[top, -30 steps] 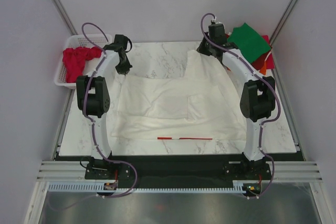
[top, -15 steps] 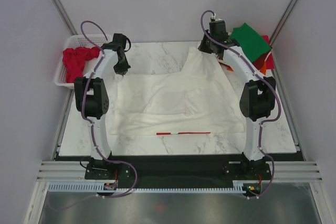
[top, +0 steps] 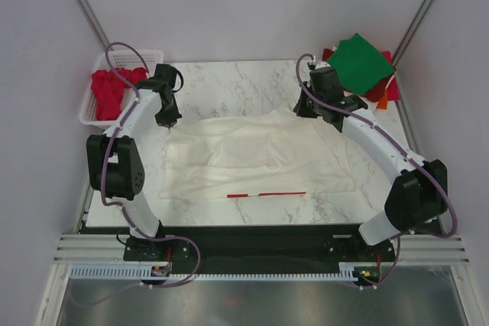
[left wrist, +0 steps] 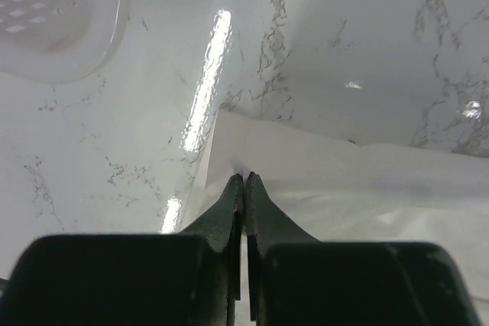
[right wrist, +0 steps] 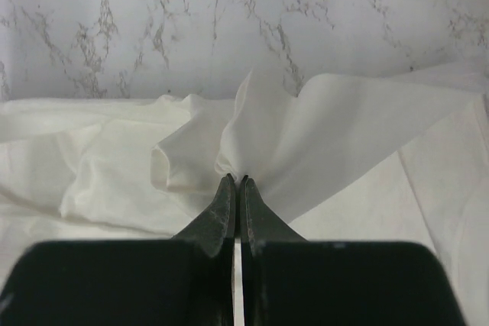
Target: Fold and stack the t-shirts
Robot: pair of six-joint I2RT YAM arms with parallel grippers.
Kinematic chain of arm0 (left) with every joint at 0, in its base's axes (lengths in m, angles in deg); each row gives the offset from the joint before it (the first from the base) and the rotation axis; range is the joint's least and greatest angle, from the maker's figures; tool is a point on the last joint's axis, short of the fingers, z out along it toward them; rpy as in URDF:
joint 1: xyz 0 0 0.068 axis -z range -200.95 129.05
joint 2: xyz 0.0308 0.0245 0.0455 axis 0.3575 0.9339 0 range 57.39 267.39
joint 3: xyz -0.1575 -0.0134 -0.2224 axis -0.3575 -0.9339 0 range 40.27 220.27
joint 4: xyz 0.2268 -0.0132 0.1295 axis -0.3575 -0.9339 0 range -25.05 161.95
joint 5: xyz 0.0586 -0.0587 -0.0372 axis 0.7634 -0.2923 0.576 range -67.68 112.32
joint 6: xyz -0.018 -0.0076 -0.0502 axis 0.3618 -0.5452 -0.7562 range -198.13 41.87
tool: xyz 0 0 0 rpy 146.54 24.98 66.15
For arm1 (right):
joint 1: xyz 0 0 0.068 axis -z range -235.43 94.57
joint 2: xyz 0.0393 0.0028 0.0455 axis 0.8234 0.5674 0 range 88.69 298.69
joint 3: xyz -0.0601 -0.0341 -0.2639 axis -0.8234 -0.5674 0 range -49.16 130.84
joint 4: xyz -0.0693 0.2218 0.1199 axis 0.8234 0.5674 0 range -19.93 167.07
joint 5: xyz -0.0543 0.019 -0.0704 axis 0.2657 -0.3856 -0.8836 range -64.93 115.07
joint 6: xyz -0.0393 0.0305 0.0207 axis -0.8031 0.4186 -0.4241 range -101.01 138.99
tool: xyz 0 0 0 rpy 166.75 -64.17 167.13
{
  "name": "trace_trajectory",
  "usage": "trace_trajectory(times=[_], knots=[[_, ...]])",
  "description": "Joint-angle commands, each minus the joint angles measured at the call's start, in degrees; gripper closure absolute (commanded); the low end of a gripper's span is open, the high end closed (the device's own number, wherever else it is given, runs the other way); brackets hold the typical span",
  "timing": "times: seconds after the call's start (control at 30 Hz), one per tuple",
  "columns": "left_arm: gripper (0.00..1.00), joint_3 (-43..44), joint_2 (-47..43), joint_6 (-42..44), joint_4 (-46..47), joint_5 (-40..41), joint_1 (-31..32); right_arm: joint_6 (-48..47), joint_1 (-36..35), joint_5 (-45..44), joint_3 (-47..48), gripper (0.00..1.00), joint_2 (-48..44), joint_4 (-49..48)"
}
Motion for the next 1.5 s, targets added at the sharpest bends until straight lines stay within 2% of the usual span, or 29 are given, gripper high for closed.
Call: trace_trajectory(times=[0.0,0.17,0.37,0.53,0.77,0.87,0.9,0.93,0.97,1.0,1.03,1.07,1.1,1.13,1.23,1.3,1.47], knots=[[0.98,-4.21,-3.90,2.79,-0.59,3.69,-0.06,0.38,-0.57,-2.22,-6.47,1.00,-8.82,0.17],[0.98,-7.39,-5.66,2.44,-0.50,5.01,0.02,1.08,-1.53,-3.28,-13.79,1.00,-17.80,2.28],[0.98,-11.17,-6.80,2.53,-0.50,6.42,0.99,3.54,-3.02,0.50,-21.08,1.00,-26.06,3.78],[0.98,-13.37,-8.91,2.27,-0.50,7.39,1.95,5.04,-4.96,0.59,-28.11,1.00,-29.41,4.04],[0.97,-19.07,-12.78,1.65,-0.68,7.56,3.71,6.35,-4.96,-2.13,-31.02,1.00,-33.71,7.47],[0.92,-22.32,-15.41,0.69,-1.20,8.70,3.80,8.28,-5.05,-2.92,-32.51,1.00,-36.00,10.10],[0.90,-22.95,-15.94,0.07,-1.47,8.96,3.80,8.99,-5.05,-2.84,-33.56,0.97,-36.62,11.06],[0.86,-23.30,-16.90,-0.54,-2.69,9.23,3.80,9.78,-4.96,-2.66,-34.09,0.90,-37.15,11.51],[0.83,-23.39,-17.26,-1.16,-3.48,9.41,3.72,10.39,-4.96,-2.66,-34.45,0.58,-37.85,12.21],[0.80,-23.22,-17.53,-2.38,-4.71,10.28,3.80,10.57,-5.05,-2.75,-34.97,0.47,-38.29,12.91],[0.70,-23.04,-18.49,-3.09,-6.29,11.07,3.80,11.53,-5.05,-3.10,-35.07,0.36,-38.64,13.96],[0.63,-22.69,-19.02,-3.62,-7.00,11.86,3.80,12.32,-5.05,-3.53,-35.07,0.11,-39.78,14.50],[0.54,-22.43,-19.89,-3.97,-7.35,12.48,3.80,12.85,-5.05,-4.15,-34.81,0.06,-40.22,14.76],[0.40,-22.08,-20.68,-4.32,-7.44,12.66,3.80,13.64,-4.96,-4.59,-34.72,0.05,-40.66,14.42],[0.36,-19.97,-23.15,-4.06,-7.71,10.82,3.89,14.70,-4.96,-3.55,-35.15,0.04,-40.67,11.08],[0.35,-18.65,-23.68,-4.06,-7.54,10.37,4.07,14.53,-5.05,-3.10,-35.15,0.04,-37.52,8.63],[0.41,-18.64,-18.95,-5.11,-5.51,11.42,6.87,13.65,-5.05,-1.69,-35.42,0.04,-26.55,1.94]])
